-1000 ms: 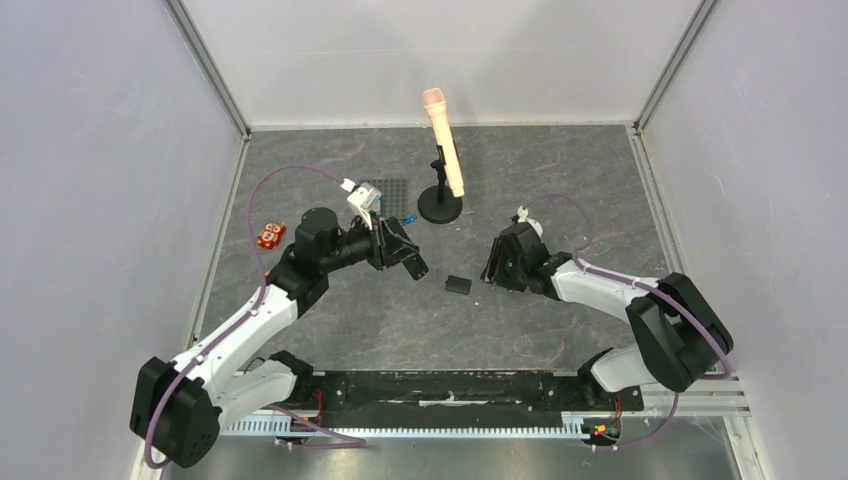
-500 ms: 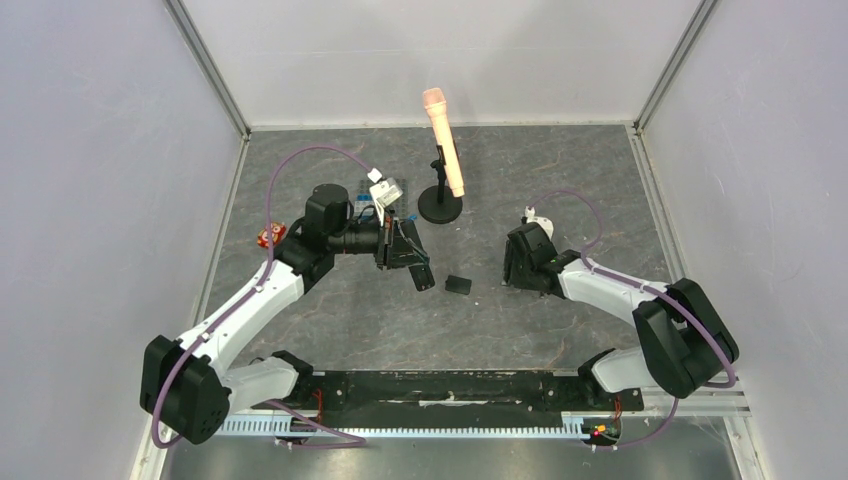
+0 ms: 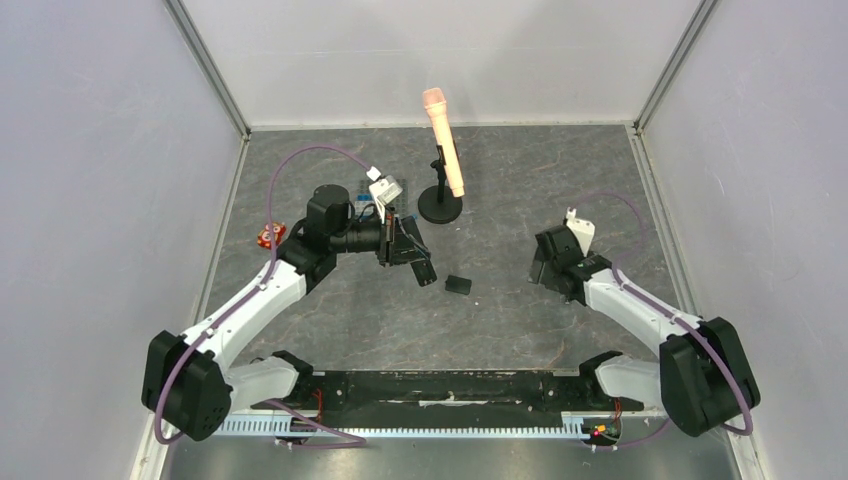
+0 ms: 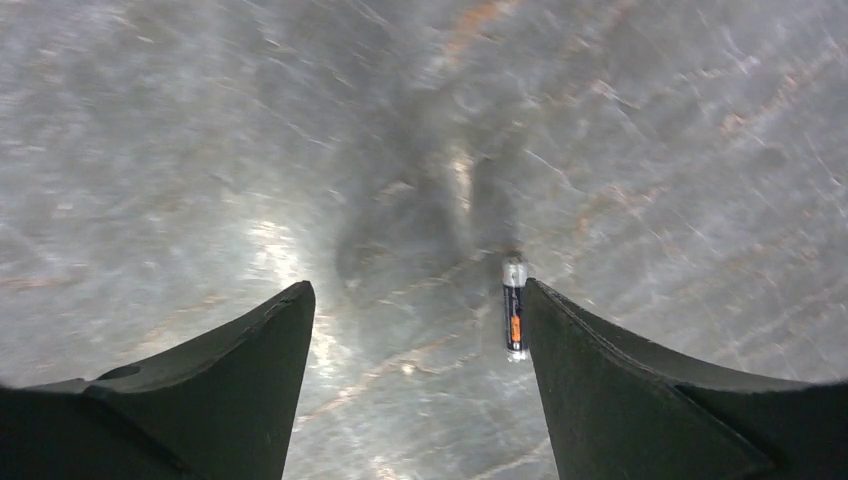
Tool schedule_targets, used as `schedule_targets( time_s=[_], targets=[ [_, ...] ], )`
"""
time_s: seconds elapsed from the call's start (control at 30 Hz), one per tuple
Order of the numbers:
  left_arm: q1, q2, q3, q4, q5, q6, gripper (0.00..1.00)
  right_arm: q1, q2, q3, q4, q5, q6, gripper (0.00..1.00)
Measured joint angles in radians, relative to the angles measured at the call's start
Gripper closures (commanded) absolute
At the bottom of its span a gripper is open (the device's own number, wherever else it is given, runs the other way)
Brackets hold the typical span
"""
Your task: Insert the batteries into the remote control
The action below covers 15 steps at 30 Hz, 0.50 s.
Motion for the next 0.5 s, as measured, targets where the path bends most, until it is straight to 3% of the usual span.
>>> schedule_targets(
  time_s=[0.27, 0.5],
  targets=[
    [0.000, 0.029, -0.011, 0.024, -0.001, -0.011, 0.98, -0.097, -0.028, -0.090, -0.037, -0.030, 0.031, 0.25],
    [0.000, 0.029, -0.023, 0.037, 0.000, -0.012, 0.98, -0.169, -0.051, -0.114, -0.002, -0.099, 0.024, 0.37]
  ],
)
